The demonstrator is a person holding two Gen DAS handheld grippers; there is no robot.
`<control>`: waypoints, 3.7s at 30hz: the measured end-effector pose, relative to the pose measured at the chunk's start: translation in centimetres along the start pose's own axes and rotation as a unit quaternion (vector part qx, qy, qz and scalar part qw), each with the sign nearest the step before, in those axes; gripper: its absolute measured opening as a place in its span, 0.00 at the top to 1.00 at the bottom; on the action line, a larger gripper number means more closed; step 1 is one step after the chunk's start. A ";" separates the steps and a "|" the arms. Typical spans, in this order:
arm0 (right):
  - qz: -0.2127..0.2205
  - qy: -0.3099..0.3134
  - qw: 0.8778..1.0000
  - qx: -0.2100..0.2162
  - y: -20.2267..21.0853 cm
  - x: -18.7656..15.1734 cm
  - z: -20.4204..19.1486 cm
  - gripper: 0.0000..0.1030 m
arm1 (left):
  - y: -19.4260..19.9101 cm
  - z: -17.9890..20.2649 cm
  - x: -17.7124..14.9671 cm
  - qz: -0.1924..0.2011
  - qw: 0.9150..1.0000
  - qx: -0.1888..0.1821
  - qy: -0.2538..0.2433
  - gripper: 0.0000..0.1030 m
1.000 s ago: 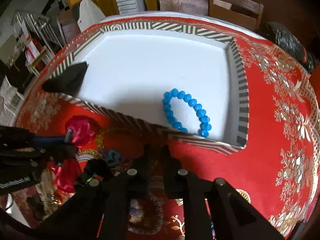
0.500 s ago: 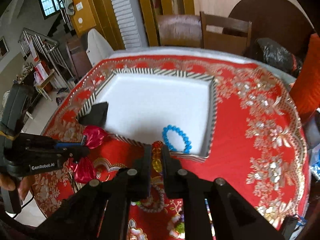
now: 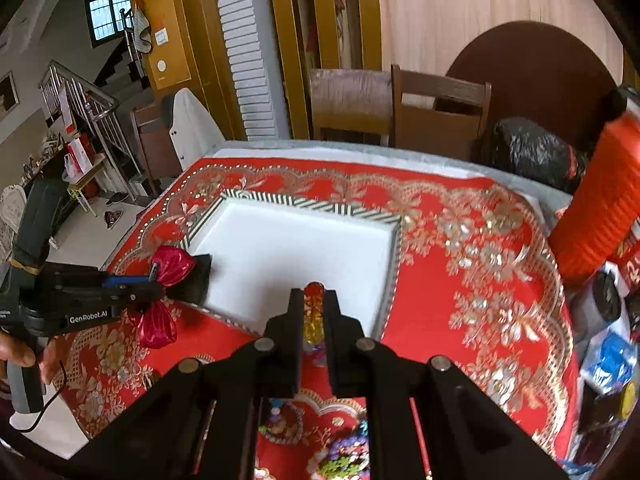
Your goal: Organize jewelry
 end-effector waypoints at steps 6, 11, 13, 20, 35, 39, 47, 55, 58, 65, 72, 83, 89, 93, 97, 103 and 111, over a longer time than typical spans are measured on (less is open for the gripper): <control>0.004 0.009 1.000 0.001 0.1 1.3 0.0 0.91 | 0.3 -0.1 1.8 0.010 1.000 0.001 0.000 0.97; 0.001 0.016 1.000 0.000 -0.5 2.1 0.0 0.91 | -0.4 -0.5 3.5 0.006 1.000 -0.016 0.016 0.97; -0.004 0.014 1.000 0.002 -1.1 2.4 0.3 0.91 | -0.9 -0.5 4.1 0.001 0.999 -0.025 0.022 0.97; -0.028 0.002 1.000 0.012 -4.9 3.2 1.3 0.91 | -3.6 0.5 5.9 -0.014 1.000 -0.020 0.019 0.97; -0.120 -0.078 0.989 0.025 -16.7 1.1 7.6 0.91 | -12.0 1.2 6.9 -0.073 0.997 0.013 0.017 0.97; -0.135 -0.078 0.988 -0.006 -18.2 0.3 9.9 0.91 | -13.0 1.4 7.0 -0.074 0.997 0.022 0.013 0.97; -0.146 -0.061 0.987 -0.010 -19.0 -0.4 9.8 0.91 | -13.6 2.3 6.8 -0.065 0.997 0.038 -0.002 0.97; -0.145 -0.067 0.987 -0.016 -19.6 -0.5 10.0 0.91 | -13.8 2.4 6.9 -0.064 0.997 0.048 -0.006 0.97; -0.145 -0.069 0.987 -0.021 -19.8 -0.6 10.1 0.87 | -13.9 2.5 6.8 -0.067 0.997 0.043 -0.007 0.95; -0.102 -0.094 0.990 -0.006 -16.4 -0.4 9.7 0.65 | -12.6 2.1 6.0 -0.068 0.997 0.035 0.009 0.83; -0.050 -0.093 0.994 0.000 -10.8 -0.8 7.1 0.52 | -8.2 1.8 4.7 -0.036 0.998 0.042 0.013 0.82; -0.002 -0.090 0.996 0.009 -3.2 -2.5 2.0 0.45 | -0.6 1.3 0.5 0.017 0.998 0.049 0.019 0.82; 0.013 -0.082 0.997 0.003 -0.3 -3.9 -0.7 0.42 | 2.1 1.4 -2.0 0.034 0.998 0.055 0.014 0.83; 0.018 -0.077 0.997 0.004 1.2 -5.0 -2.4 0.39 | 3.3 1.2 -3.7 0.041 0.998 0.055 0.010 0.83; 0.020 -0.075 0.997 0.001 2.1 -6.1 -3.7 0.39 | 4.2 0.9 -5.0 0.046 0.997 0.055 0.006 0.83; 0.022 -0.081 0.996 -0.003 2.9 -7.7 -5.1 0.39 | 5.3 0.5 -6.5 0.056 0.997 0.056 0.000 0.83; 0.021 -0.082 0.996 -0.004 3.4 -9.0 -6.5 0.38 | 6.1 0.3 -7.7 0.064 0.996 0.056 -0.009 0.83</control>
Point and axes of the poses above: each gripper's, at about its wrist camera, not at the fingertips, and y roughly against the way its jaws point, z to its right, x to its top, the point moved 3 cm from there along -y, roughly the way its jaws point, and after that the axes turned 10 degrees about x, right-handed, at the moved point
